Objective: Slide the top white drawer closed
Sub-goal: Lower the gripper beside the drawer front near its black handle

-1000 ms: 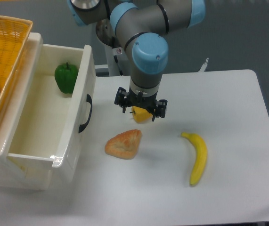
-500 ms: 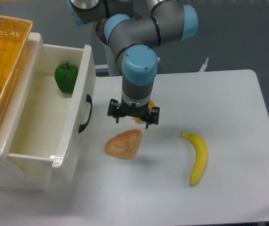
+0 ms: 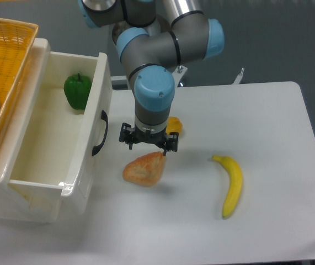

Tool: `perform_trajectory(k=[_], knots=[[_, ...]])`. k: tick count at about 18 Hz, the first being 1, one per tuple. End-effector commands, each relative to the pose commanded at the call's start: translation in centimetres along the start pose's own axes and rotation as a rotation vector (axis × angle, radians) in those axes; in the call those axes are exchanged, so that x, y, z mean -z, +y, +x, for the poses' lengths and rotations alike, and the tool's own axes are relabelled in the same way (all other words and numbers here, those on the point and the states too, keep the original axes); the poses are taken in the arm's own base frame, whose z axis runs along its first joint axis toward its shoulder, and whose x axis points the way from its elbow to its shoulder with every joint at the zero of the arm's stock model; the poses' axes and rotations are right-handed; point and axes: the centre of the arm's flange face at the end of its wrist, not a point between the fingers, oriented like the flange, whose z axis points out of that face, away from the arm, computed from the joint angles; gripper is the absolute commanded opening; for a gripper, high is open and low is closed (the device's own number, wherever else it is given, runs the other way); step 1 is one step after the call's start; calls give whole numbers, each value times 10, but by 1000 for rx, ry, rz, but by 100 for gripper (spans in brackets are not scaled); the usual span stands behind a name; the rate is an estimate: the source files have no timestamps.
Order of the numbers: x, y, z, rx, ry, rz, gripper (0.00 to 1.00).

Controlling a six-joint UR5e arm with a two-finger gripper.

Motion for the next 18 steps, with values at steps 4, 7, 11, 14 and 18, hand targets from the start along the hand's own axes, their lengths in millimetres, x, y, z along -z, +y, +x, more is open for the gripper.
perform_trajectory(k=[4, 7, 11, 14, 18], knots=[[-15, -6, 10, -21, 9, -25, 100], [-19, -7, 11, -22, 14, -30, 100], [-19, -8, 12, -30, 16, -28, 100], [-18, -7, 13, -31, 18, -29, 100], [-18, -8, 19, -37, 28, -25, 100]])
